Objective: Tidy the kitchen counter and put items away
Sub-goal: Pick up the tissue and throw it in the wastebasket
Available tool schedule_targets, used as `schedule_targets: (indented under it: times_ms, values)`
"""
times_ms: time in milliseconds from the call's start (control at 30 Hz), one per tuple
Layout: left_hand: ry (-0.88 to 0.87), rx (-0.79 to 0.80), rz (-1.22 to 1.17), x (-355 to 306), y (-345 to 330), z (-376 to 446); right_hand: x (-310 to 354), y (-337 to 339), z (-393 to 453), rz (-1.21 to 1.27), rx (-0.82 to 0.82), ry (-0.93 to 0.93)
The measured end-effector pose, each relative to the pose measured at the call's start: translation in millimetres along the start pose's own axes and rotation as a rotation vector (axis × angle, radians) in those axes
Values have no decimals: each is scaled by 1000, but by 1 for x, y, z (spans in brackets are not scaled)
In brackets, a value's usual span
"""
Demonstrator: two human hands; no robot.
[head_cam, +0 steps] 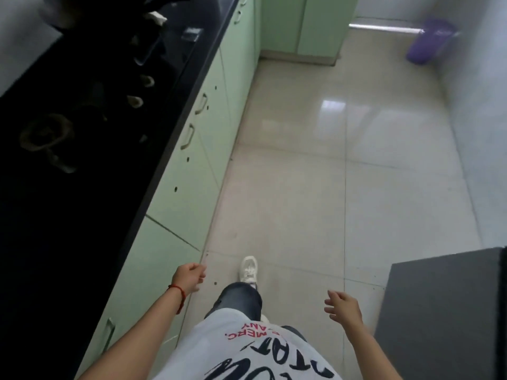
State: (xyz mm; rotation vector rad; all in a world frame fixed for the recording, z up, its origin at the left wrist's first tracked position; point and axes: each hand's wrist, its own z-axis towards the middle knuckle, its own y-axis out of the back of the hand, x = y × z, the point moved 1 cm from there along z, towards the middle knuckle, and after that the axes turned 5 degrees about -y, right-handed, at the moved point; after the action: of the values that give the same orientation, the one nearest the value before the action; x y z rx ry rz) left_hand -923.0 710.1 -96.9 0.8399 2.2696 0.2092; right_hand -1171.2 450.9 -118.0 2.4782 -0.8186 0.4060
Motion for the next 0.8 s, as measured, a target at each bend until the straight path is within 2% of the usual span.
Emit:
schedule_targets:
  times_ms: [233, 433, 800]
  values:
    - [123, 33, 60, -65, -29, 77, 124, 12, 64, 78, -44, 76]
    - [211, 112, 125, -159, -58, 140, 231, 30, 118, 144, -55, 9]
    - [24, 257, 251, -419, -169, 236, 345, 92, 215, 147, -112, -98]
